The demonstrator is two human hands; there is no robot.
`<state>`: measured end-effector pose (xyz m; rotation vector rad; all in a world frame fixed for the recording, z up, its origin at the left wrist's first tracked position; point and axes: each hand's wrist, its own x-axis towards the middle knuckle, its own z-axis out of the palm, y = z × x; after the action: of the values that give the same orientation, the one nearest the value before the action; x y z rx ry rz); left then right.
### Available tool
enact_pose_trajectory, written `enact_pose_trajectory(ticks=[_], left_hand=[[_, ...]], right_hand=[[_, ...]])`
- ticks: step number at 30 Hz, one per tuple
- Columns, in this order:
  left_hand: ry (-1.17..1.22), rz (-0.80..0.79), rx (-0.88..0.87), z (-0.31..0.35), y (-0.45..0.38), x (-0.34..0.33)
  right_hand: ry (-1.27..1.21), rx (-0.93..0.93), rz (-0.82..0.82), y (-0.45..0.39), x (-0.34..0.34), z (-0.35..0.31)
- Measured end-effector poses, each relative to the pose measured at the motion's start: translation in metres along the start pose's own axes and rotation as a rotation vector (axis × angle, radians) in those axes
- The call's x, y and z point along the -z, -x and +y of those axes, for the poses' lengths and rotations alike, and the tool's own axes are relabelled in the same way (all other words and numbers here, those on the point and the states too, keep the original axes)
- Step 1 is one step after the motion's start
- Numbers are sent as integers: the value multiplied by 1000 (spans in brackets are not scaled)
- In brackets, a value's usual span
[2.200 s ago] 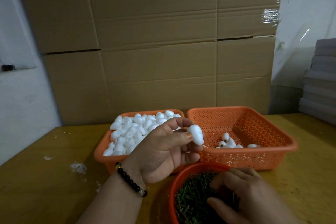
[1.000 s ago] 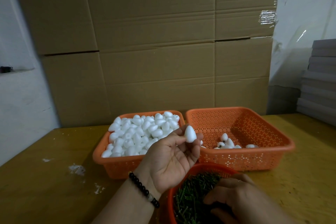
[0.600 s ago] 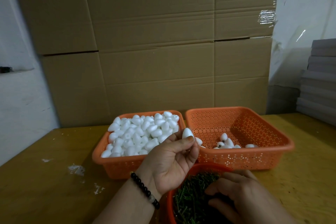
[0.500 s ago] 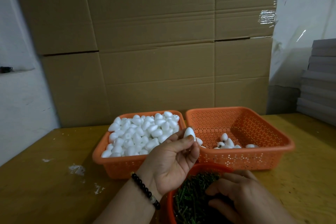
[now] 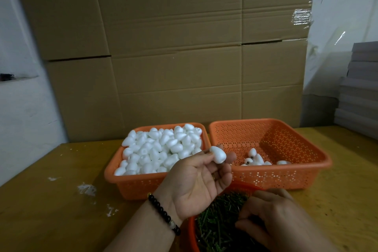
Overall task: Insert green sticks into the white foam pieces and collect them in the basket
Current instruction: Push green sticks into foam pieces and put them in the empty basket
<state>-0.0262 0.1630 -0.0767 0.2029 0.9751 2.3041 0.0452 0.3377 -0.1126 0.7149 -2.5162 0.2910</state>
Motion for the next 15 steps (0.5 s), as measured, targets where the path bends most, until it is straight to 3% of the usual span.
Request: enact_pose_trajectory(ticks=[5,11,15], left_hand=[[-24,-5,23,-1,-1,3],[43,-1,52,-4,-2,3],[63,10,92,-6,-3,2]], right_hand=[[-207,-239,218,4,-5,1],[-904,-529,447,0,3,-6],[-1239,-690,523,-5,11,-11]])
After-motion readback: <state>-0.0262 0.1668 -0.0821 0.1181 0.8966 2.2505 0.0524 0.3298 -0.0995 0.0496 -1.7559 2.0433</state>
